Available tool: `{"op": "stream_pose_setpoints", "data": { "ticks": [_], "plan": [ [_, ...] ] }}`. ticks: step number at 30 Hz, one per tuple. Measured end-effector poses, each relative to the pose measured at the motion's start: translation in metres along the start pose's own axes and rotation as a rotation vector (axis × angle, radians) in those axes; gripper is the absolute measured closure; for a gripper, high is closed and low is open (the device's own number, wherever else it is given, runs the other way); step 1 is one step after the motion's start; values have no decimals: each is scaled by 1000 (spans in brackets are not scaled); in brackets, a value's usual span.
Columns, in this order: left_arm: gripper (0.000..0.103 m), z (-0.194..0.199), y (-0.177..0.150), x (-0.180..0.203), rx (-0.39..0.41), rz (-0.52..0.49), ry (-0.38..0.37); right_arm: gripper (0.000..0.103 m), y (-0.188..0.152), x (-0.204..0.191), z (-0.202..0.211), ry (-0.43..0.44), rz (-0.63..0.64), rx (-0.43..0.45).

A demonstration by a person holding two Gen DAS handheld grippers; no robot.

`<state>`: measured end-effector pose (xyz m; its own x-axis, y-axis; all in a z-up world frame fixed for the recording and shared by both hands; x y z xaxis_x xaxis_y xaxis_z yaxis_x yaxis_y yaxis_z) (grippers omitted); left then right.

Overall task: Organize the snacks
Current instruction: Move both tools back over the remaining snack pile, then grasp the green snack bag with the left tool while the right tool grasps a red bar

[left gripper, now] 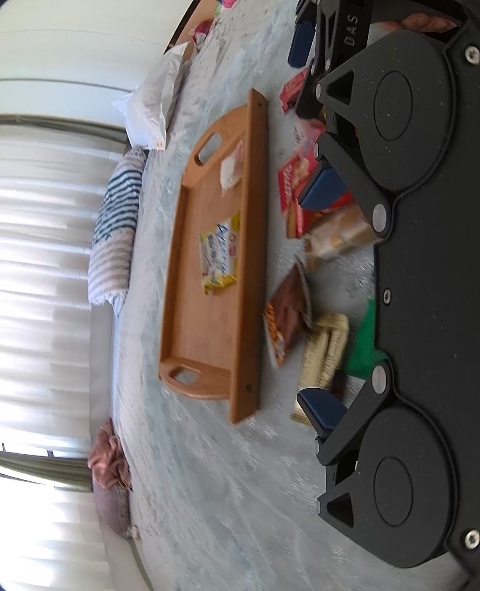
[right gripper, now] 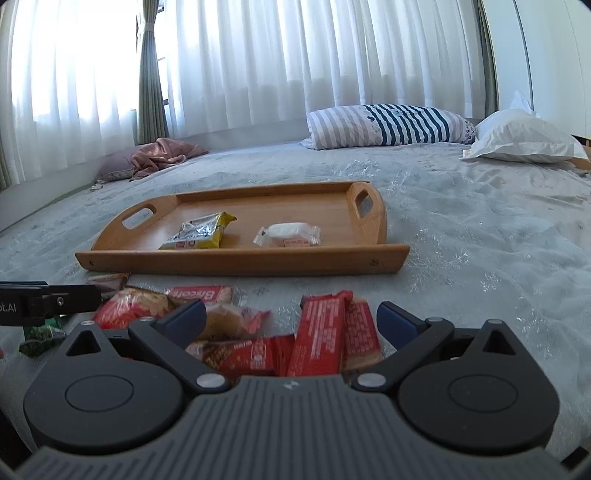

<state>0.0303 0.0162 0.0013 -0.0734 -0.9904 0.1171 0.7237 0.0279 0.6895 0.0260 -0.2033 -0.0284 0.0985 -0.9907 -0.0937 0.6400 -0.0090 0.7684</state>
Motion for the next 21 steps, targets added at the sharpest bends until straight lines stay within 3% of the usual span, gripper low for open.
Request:
{"op": "stream_pose_setpoints", "data": {
  "ticks": [7, 16, 21],
  "plan": [
    [0, 5, -14, -9, 28, 21, 71, 0, -14, 2, 10, -29, -37, 38],
    [0, 14, -40, -8, 66, 1, 88, 1, -29, -4, 18, -52, -47, 52],
    [5, 20, -51, -8, 73, 7, 69, 12, -31, -2, 27, -59, -77, 105]
  ]
}}
Point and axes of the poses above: each gripper's, at about its wrist camera, not at the fingertips, and z roughly against the way its jaws point, x to its right, y to its top, the point moved 1 cm from there along -z, roughly the way its jaws point, and after that the axes turned 15 degrees about -x, right-handed, at the moved point
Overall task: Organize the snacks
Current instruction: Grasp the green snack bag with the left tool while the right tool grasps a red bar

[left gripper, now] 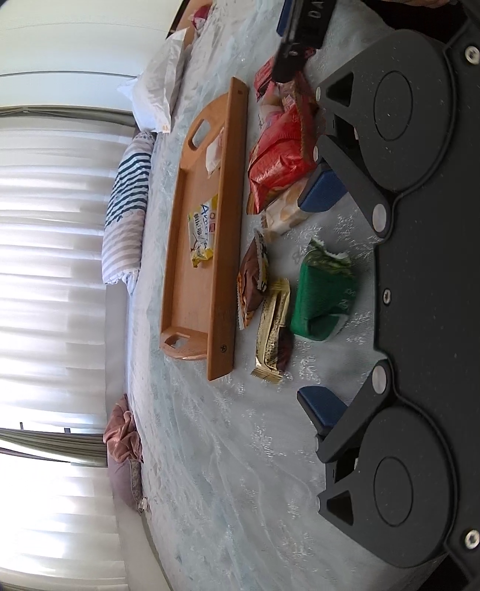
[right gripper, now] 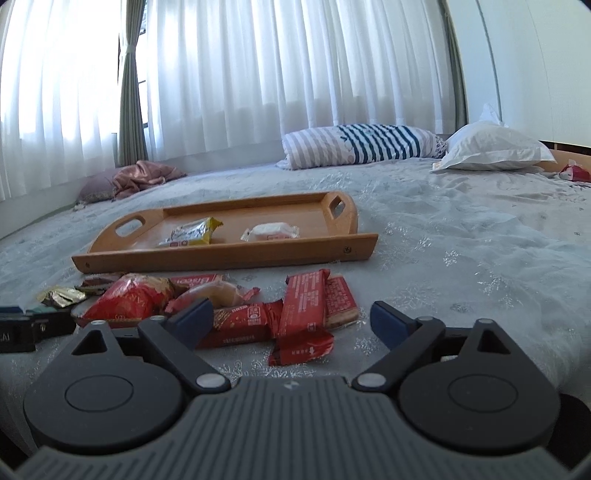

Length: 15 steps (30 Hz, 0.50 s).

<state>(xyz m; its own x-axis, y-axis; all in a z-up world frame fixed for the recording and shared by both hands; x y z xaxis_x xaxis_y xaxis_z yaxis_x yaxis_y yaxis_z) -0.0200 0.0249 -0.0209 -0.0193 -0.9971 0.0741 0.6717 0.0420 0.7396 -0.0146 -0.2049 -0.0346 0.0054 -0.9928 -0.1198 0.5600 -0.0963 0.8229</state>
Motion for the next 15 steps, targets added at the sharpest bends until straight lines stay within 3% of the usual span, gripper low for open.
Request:
{"op": "stream_pose_setpoints", "data": {
  "ticks": [8, 13, 15],
  "plan": [
    [24, 6, -3, -3, 20, 33, -18, 43, 6, 1, 4, -45, -18, 30],
    [43, 3, -1, -4, 10, 39, -26, 50, 9, 0, -4, -82, -27, 1],
    [44, 2, 0, -2, 9, 32, -20, 55, 9, 0, -10, -96, -18, -29]
  ]
}}
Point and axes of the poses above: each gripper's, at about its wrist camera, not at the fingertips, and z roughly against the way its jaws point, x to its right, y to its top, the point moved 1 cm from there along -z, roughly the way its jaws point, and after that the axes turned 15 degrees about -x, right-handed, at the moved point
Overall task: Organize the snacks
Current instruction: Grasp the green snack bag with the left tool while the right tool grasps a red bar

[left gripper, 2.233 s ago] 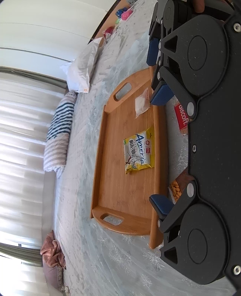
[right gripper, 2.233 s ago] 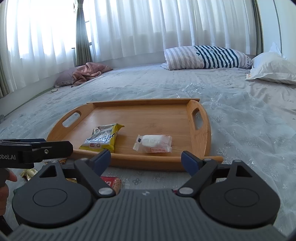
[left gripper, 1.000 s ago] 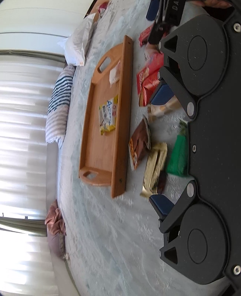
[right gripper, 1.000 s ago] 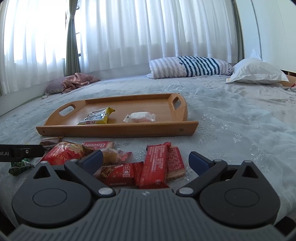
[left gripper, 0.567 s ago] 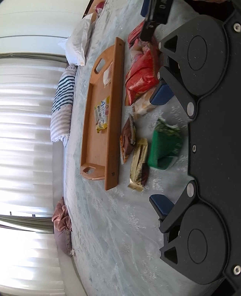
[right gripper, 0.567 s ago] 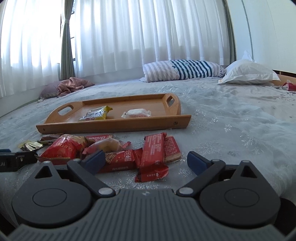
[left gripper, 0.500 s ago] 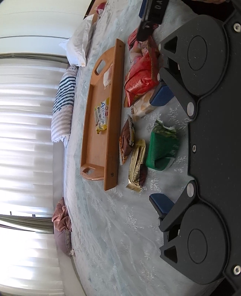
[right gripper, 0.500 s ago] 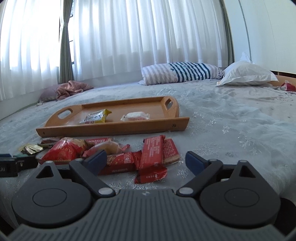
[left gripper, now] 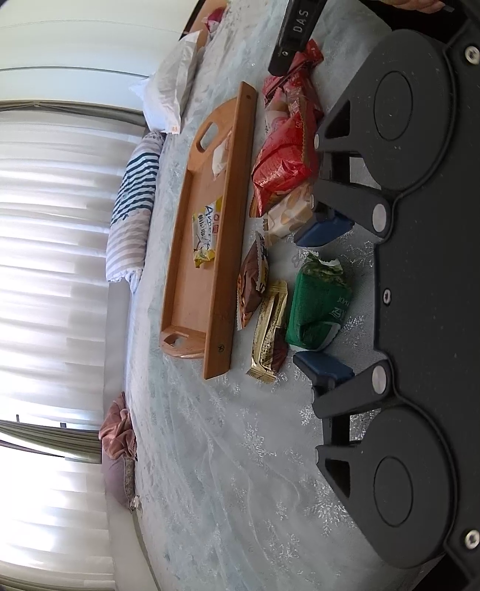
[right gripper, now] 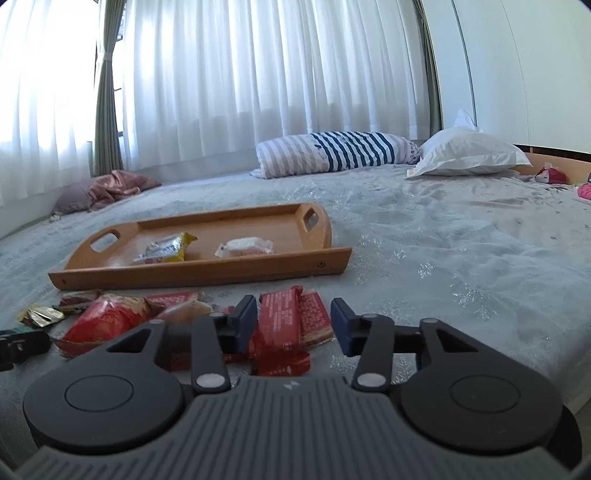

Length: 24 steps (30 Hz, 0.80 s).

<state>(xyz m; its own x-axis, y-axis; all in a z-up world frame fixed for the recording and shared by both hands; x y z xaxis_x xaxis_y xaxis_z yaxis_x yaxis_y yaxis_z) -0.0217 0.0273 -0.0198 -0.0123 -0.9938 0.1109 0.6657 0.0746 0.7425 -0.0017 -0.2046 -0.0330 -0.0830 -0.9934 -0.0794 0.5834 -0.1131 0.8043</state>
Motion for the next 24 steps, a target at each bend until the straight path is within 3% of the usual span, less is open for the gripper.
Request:
{"op": "stream_pose_setpoints", "data": {
  "ticks": [4, 8, 10, 12, 24],
  "plan": [
    [55, 1, 1, 2, 2, 2, -12, 55, 0, -8, -4, -5, 47, -19],
    [57, 5, 1, 6, 8, -12, -24, 58, 1, -14, -10, -32, 83, -35],
    [57, 7, 2, 8, 14, -24, -29, 62, 4, -14, -12, -35, 89, -41],
    [57, 9, 3, 10, 21, -32, -29, 75, 6, -15, -12, -27, 95, -47],
    [58, 11, 26, 9, 33, -19, -1, 75, 14, -9, -1, -6, 69, -30]
  ]
}}
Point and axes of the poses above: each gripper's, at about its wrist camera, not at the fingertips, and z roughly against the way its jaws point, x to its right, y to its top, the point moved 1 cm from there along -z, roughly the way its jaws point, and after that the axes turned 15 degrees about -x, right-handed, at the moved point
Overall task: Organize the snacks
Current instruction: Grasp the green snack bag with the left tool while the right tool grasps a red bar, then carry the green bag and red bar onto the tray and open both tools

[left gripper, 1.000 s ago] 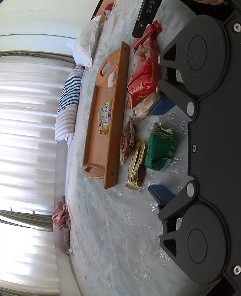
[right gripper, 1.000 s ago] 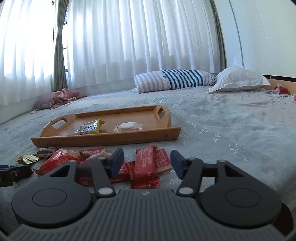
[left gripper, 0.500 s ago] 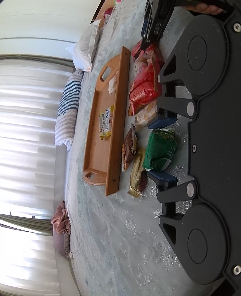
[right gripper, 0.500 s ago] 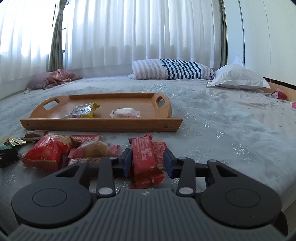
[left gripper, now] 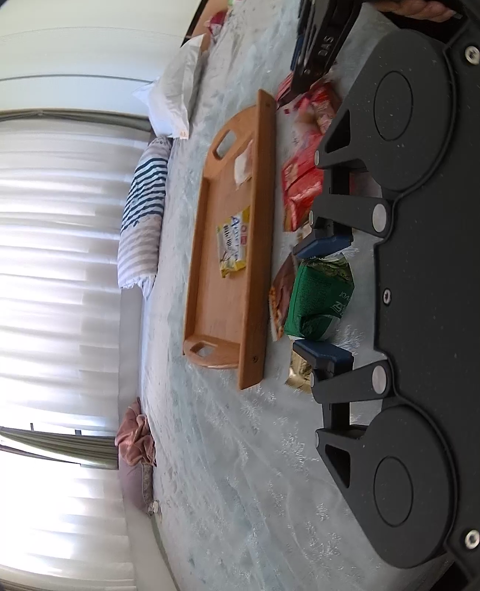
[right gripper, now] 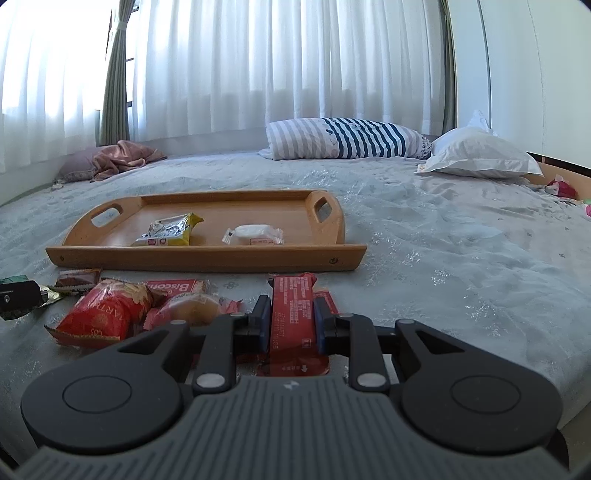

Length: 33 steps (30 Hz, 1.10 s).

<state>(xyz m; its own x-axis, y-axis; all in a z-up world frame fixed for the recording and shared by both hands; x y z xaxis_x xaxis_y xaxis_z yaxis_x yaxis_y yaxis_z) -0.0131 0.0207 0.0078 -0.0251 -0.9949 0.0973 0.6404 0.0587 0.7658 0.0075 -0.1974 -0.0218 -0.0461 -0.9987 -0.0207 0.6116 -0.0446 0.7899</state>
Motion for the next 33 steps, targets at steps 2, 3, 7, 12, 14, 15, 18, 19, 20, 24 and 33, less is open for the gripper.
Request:
{"op": "stream_pose_setpoints", "data": {
  "ticks": [2, 3, 7, 12, 14, 15, 18, 19, 20, 24, 33],
  "plan": [
    [58, -1, 5, -2, 6, 5, 2, 75, 4, 2, 2, 1, -11, 7],
    [58, -1, 8, -3, 10, 6, 4, 75, 6, 3, 2, 3, -17, 11],
    [58, -2, 19, -6, 17, 15, -1, 75, 14, 5, 4, 10, -37, 25],
    [58, -10, 35, -9, 0, 21, -17, 75, 25, 6, 2, 20, -29, 48],
    [58, -15, 42, -11, -10, 29, -25, 75, 32, 7, 0, 26, -32, 57],
    [58, -16, 46, -11, -11, 30, -25, 75, 35, 8, -1, 29, -35, 59],
    [58, -21, 57, -12, -2, 24, -32, 75, 46, 10, -5, 40, -52, 65],
    [59, -23, 61, -12, 1, 23, -37, 74, 50, 11, -7, 43, -58, 65],
    [59, -25, 65, -12, 4, 23, -40, 74, 54, 12, -10, 48, -63, 63],
    [59, -37, 85, -11, 7, 29, -44, 75, 69, 15, -19, 66, -75, 57],
    [59, -83, 122, -16, -73, 107, -67, 75, 96, 21, -55, 88, -86, 5]
  ]
}}
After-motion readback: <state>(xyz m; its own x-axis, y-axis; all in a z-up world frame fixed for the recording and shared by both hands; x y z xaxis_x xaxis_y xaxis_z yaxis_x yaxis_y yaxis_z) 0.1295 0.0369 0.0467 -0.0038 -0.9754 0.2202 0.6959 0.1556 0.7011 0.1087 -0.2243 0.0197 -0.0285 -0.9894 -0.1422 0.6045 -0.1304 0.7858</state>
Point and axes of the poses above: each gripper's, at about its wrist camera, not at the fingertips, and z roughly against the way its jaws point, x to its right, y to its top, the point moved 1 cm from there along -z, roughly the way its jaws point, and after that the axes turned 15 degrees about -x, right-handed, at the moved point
